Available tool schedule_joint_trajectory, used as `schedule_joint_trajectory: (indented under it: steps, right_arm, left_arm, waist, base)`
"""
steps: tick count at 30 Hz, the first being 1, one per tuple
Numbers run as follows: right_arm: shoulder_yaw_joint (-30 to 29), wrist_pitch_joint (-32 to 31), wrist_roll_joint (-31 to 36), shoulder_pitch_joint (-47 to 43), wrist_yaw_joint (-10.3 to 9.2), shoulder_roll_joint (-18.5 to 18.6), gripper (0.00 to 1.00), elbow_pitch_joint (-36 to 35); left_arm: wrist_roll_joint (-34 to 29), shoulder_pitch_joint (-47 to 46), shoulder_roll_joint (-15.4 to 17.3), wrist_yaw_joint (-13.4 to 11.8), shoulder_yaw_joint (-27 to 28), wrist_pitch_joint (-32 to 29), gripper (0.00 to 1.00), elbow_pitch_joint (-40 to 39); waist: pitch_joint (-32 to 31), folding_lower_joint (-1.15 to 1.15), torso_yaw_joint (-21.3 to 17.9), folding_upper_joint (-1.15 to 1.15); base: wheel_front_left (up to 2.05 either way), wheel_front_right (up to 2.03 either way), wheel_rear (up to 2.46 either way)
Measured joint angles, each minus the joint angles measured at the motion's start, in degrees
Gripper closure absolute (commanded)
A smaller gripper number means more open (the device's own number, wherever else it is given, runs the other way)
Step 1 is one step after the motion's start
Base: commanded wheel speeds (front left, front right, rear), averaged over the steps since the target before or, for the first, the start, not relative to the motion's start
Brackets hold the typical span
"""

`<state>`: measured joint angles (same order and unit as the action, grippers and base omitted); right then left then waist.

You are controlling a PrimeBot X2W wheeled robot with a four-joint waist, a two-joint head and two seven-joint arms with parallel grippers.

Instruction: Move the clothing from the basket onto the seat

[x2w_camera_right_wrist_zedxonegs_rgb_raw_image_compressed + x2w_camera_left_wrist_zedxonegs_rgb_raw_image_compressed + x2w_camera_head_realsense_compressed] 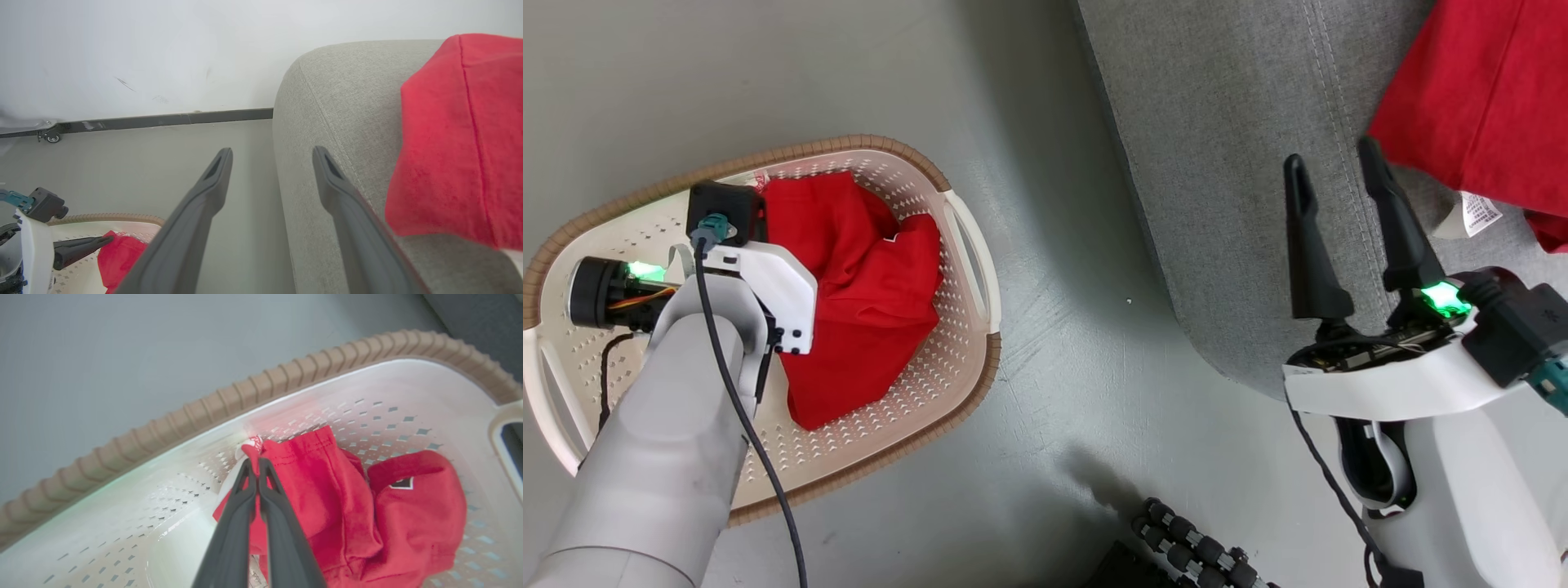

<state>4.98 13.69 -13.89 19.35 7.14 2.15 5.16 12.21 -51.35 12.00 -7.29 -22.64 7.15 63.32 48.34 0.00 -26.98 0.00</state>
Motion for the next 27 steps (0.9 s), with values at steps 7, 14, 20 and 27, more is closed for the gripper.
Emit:
schedule_joint_trajectory:
  steps: [7,14,20,27]
  right_arm:
    - [0.8,0.4,-0.3,1.0,0.00,0.0,0.00,1.0]
    - [0.6,0.4,-0.6,1.9,0.00,0.0,0.00,2.4]
    - [0.5,0.4,-0.6,1.9,0.00,0.0,0.00,3.3]
    - [0.5,0.5,-0.6,2.1,0.00,0.0,0.00,4.4]
  left_arm:
    - [-1.8,0.0,-0.2,0.3,-2.1,1.2,1.00,0.0]
    - [-1.8,0.0,-0.9,0.2,-2.1,2.0,1.00,0.3]
    - [-2.1,0.1,-1.6,0.0,-2.8,2.5,1.00,0.2]
    - [-3.9,0.7,-1.9,-0.4,-4.6,3.3,1.00,-0.5]
  waist:
    - [-0.4,0.00,0.5,0.00]
    - [-1.1,0.00,1.3,0.00]
    - [-1.8,0.00,1.9,0.00]
    - [-2.6,0.00,2.8,0.00]
  base:
    - [0.00,0.00,0.00]
    - [0.00,0.00,0.00]
    - [0.00,0.00,0.00]
    - [0.00,0.00,0.00]
